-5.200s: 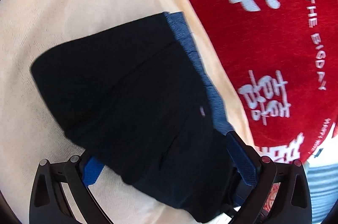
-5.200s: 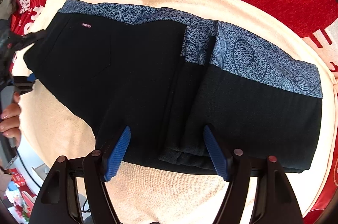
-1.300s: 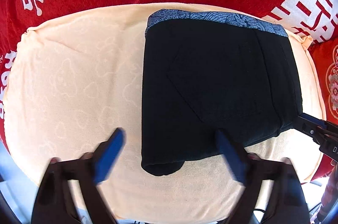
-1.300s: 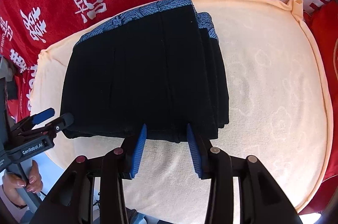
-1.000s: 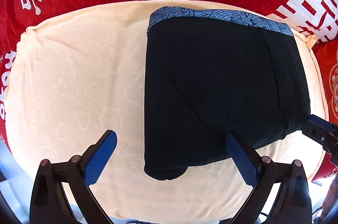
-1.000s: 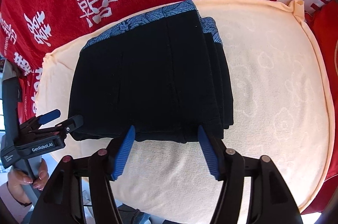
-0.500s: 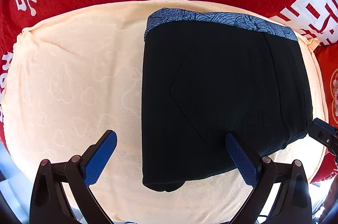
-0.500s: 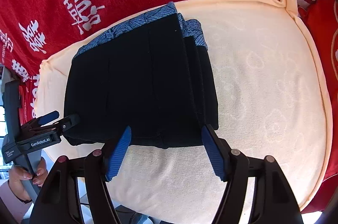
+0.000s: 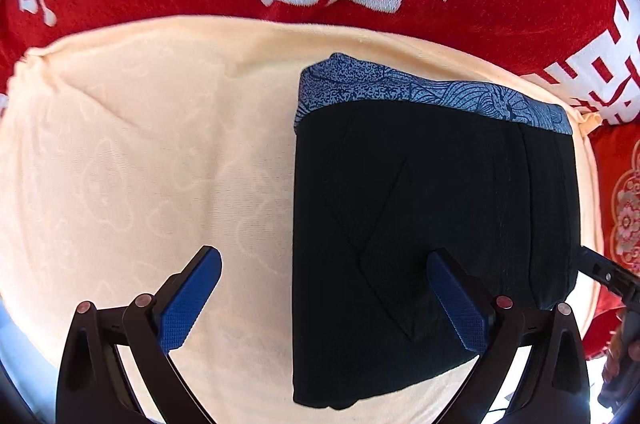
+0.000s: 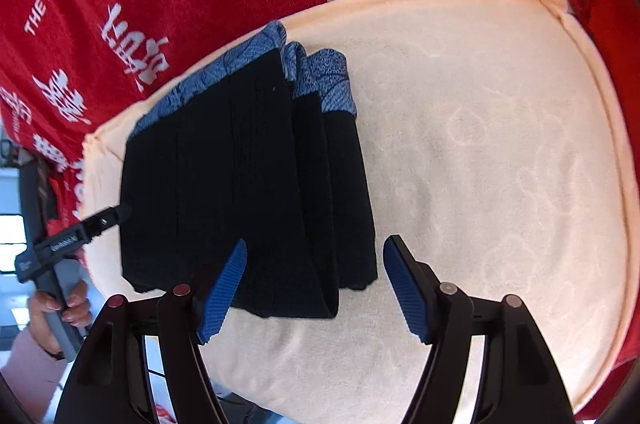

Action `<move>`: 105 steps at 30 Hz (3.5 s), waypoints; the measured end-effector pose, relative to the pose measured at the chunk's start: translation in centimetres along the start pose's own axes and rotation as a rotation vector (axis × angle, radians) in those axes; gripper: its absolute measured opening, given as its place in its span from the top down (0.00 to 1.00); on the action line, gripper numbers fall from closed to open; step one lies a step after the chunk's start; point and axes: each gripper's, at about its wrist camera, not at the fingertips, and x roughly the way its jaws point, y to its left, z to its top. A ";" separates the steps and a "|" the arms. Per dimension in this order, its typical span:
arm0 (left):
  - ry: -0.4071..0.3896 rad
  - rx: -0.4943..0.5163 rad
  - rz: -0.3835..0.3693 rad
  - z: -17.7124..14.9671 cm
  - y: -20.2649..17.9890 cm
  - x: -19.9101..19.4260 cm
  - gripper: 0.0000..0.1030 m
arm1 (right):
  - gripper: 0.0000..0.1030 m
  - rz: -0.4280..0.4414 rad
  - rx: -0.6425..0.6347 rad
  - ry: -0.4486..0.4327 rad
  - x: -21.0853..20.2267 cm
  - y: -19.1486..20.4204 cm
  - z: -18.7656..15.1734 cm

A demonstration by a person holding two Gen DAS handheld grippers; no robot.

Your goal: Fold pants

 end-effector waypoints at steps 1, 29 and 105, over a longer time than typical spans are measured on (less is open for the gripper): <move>0.008 -0.001 -0.029 0.3 0.3 0.3 0.00 | 0.28 0.036 0.005 0.002 0.2 -0.5 0.4; 0.129 -0.003 -0.369 2.8 2.3 5.7 0.00 | 0.23 0.492 0.132 0.141 7.4 -5.6 5.0; -0.098 0.240 0.195 -22.3 2.8 -13.1 0.14 | 0.20 -0.154 0.055 0.065 -5.2 8.1 -23.1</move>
